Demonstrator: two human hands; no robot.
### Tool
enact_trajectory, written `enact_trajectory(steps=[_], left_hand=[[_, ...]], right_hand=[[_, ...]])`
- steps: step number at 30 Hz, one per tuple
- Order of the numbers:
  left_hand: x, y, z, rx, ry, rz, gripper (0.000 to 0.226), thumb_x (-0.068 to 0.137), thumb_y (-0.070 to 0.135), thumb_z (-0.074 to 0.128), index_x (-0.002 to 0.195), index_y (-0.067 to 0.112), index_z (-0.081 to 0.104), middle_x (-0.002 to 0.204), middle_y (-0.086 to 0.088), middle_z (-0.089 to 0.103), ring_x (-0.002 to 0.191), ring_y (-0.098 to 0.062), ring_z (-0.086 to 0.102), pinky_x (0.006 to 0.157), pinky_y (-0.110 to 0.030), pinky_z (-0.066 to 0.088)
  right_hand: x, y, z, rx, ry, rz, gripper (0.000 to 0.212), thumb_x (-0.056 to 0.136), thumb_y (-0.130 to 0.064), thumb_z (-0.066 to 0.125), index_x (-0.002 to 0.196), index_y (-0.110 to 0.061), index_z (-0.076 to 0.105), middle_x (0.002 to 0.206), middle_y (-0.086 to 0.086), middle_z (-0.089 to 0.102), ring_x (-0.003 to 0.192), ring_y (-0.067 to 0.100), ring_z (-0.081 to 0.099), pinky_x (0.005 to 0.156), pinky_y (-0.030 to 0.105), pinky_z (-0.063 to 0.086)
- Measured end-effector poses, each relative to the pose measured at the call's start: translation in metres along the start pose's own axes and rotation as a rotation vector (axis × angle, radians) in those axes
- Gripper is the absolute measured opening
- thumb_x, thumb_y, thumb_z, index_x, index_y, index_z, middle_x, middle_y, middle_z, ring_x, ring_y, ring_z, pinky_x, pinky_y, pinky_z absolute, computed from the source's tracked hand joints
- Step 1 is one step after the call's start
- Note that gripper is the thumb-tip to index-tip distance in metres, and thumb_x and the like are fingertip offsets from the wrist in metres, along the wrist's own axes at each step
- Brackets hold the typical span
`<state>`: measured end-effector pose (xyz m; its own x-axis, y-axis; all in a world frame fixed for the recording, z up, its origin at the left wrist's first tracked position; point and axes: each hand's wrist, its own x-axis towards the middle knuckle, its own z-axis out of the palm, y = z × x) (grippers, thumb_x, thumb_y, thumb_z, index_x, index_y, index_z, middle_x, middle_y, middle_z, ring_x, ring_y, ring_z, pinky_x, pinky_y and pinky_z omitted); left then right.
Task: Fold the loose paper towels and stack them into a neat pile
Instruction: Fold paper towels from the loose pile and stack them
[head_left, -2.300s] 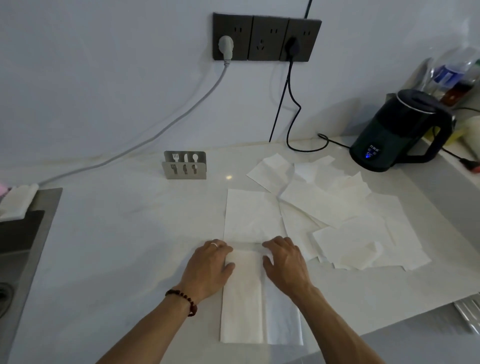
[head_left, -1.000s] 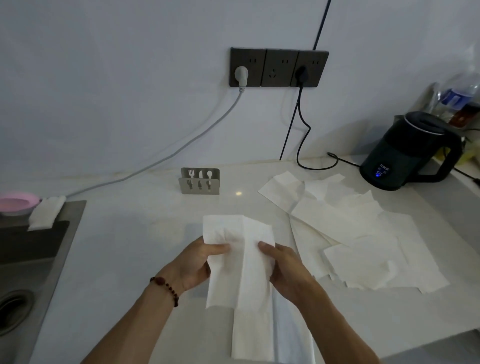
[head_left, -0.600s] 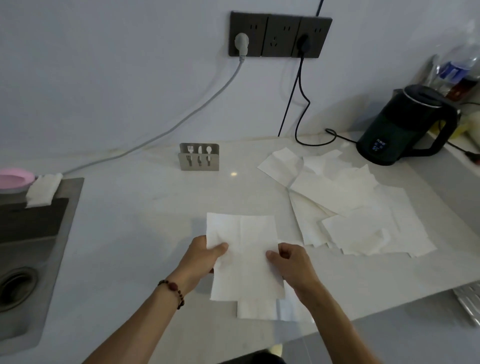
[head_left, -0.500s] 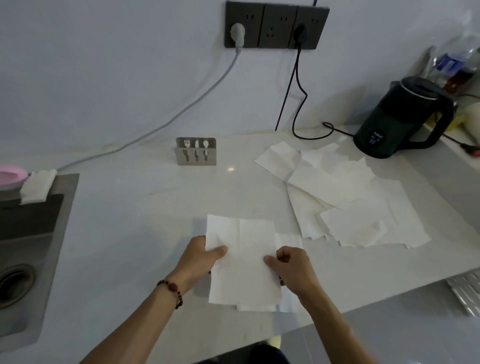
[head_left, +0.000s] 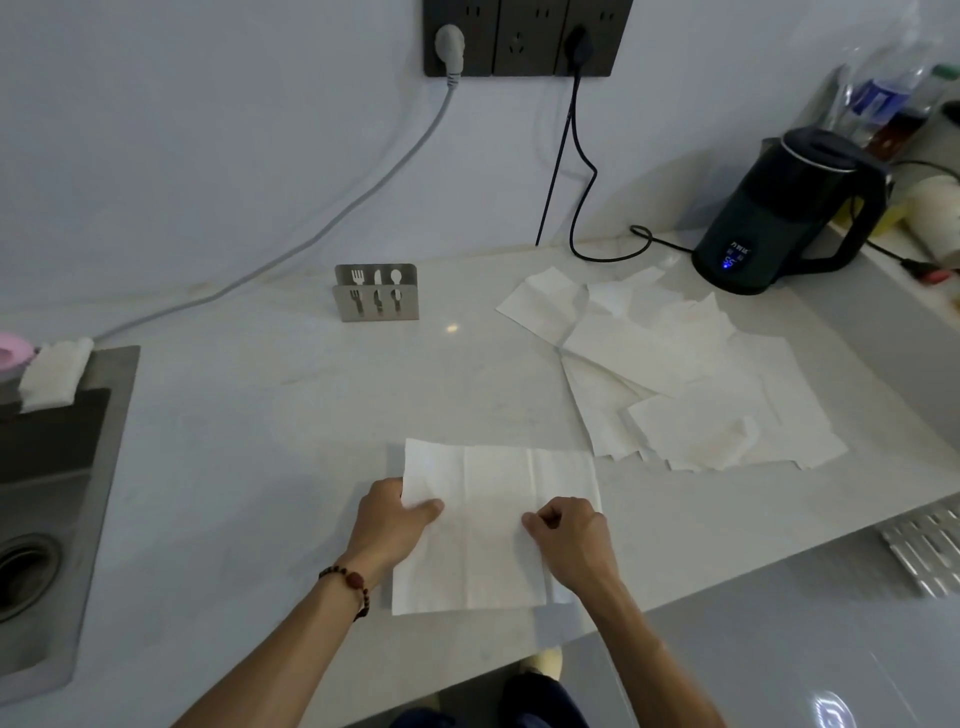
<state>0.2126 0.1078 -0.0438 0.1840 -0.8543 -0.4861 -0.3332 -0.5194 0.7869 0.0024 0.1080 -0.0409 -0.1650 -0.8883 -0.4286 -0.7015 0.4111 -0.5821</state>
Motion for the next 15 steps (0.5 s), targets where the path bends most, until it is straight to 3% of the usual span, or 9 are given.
enact_trajectory(steps=[6, 11, 15], left_hand=[[0.0036, 0.0037, 0.0033, 0.003, 0.013, -0.005, 0.006, 0.087, 0.019, 0.069, 0.085, 0.014, 0.071, 0.083, 0.003, 0.074, 0.078, -0.013, 0.070, 0.074, -0.030, 0.058], [0.0075, 0.0032, 0.0072, 0.030, 0.021, -0.022, 0.009, 0.086, 0.020, 0.069, 0.086, 0.011, 0.071, 0.082, 0.000, 0.074, 0.078, -0.017, 0.070, 0.076, -0.035, 0.058], [0.0085, 0.0036, 0.0083, 0.035, 0.039, -0.016, 0.006, 0.086, 0.019, 0.069, 0.083, 0.014, 0.070, 0.081, 0.002, 0.073, 0.076, -0.014, 0.069, 0.067, -0.026, 0.055]], right_hand=[[0.0017, 0.0032, 0.0041, -0.048, 0.032, 0.020, 0.023, 0.090, -0.033, 0.061, 0.073, -0.017, 0.063, 0.069, -0.003, 0.065, 0.064, 0.013, 0.061, 0.059, 0.028, 0.052], [0.0027, 0.0039, 0.0050, -0.068, 0.022, 0.025, 0.023, 0.091, -0.033, 0.060, 0.072, -0.019, 0.060, 0.069, -0.005, 0.062, 0.063, 0.011, 0.058, 0.052, 0.022, 0.041], [0.0034, 0.0034, 0.0047, -0.095, 0.021, 0.029, 0.024, 0.092, -0.034, 0.059, 0.072, -0.020, 0.058, 0.069, -0.006, 0.060, 0.061, 0.009, 0.056, 0.051, 0.020, 0.037]])
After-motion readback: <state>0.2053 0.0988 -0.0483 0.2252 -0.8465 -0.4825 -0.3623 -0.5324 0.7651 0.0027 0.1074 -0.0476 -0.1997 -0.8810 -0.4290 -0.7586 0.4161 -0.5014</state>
